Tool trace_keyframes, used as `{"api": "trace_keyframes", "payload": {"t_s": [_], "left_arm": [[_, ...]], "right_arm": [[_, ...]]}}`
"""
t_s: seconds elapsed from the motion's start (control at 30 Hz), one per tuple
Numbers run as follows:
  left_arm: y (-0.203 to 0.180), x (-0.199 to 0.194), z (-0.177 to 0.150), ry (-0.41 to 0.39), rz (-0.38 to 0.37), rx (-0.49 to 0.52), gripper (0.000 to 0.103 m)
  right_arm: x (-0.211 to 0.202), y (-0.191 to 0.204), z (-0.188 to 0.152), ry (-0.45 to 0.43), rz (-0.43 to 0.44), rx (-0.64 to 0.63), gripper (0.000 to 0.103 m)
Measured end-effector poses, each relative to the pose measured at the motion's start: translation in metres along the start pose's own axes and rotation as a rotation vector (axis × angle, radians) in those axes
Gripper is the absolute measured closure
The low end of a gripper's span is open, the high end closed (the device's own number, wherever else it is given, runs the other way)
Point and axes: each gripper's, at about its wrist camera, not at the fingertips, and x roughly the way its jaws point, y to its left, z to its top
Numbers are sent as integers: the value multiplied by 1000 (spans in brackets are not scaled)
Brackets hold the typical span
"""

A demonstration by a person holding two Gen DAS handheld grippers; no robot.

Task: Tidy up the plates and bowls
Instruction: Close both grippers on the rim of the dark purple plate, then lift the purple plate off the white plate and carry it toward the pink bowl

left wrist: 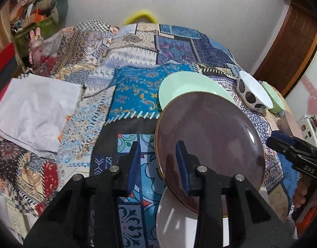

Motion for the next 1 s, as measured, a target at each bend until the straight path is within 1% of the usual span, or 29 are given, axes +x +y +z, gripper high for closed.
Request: {"api": "trace_keyframes", "payload": {"t_s": [0.1,0.2,0.33,0.4,0.53,0.6,0.83,1.0], "left_arm": [[2,8,0,20,-3,-1,72],[4,15,0,43,-18,-9,74],[4,18,2,52,-38,-14,77],[4,19,3,57,-46,-11,79],[0,20,4,63,-46,6,83],[-2,21,3,73,-54,11,83],[-2,24,6,94,-58,14,83],[-8,22,7,96,-28,21,83]], "right_arm": [[9,-1,-1,22,4,7,53],[15,-1,-1,44,20,8,61],[24,-2,-2,67,35,14,65],[28,-2,-1,71,52,21,69],[28,-2,-1,73,69,21,72],[29,-1,0,75,81,18,75],[33,-1,2,87,116,34,77],[31,-1,3,87,116,44,79]]}}
